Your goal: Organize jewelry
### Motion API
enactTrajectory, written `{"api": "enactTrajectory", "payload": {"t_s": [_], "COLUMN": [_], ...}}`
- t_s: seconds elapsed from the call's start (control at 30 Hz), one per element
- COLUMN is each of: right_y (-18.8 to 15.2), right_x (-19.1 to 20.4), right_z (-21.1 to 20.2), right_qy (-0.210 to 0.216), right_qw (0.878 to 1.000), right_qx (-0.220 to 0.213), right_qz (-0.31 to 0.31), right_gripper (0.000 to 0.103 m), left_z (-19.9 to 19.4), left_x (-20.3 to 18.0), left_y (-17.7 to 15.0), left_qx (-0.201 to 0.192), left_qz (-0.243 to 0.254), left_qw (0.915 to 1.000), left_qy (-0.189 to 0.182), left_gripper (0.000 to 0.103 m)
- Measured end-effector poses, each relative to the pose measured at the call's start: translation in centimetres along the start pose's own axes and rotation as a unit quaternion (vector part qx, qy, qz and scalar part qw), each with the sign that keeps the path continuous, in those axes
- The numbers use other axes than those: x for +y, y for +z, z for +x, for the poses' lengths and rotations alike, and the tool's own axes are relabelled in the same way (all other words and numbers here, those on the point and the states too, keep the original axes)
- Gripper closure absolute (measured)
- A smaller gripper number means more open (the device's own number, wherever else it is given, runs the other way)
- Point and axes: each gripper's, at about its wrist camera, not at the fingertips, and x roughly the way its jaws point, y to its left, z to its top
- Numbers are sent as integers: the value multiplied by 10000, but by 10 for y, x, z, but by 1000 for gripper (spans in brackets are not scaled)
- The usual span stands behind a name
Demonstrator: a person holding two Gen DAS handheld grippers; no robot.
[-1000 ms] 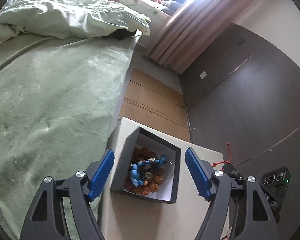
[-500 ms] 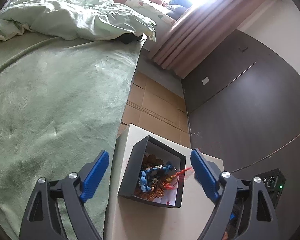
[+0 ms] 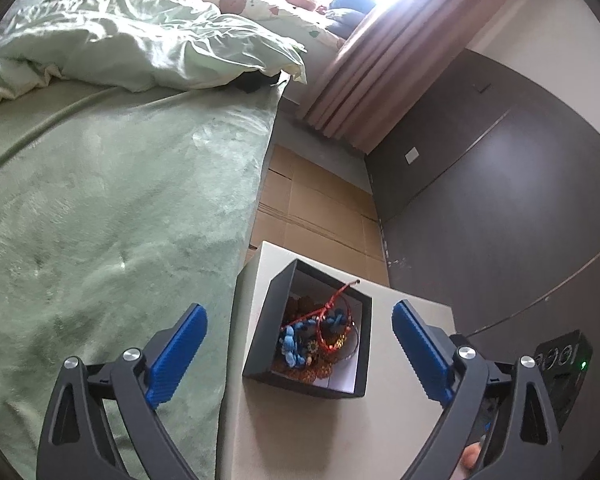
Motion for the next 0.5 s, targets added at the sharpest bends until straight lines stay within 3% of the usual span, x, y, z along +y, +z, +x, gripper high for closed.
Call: {"api": "enactTrajectory", "payload": {"t_s": [0.27,0.37,0.5], "right_y": [-9,-14,-21], "right_x": [-6,-8,-12], "right_z": [-37,-52,-75], "right_qy": [-279,-421,-633], "right_qw": [9995,9989,9974], "right_qx": [-126,-141,-192], "right_qz": [-97,-170,-271], "right_gripper": [31,21,17], "left_z": [-20,-28,-39], "left_x": [-14,-21,-32], "left_y": [-20,-27,-33], "left_qx": [-93,-147,-228], "left_qz": [271,393,629], "left_qw": [9995,9990,9975], "left_qy": [98,163,236], "left_gripper": [8,8,8]}}
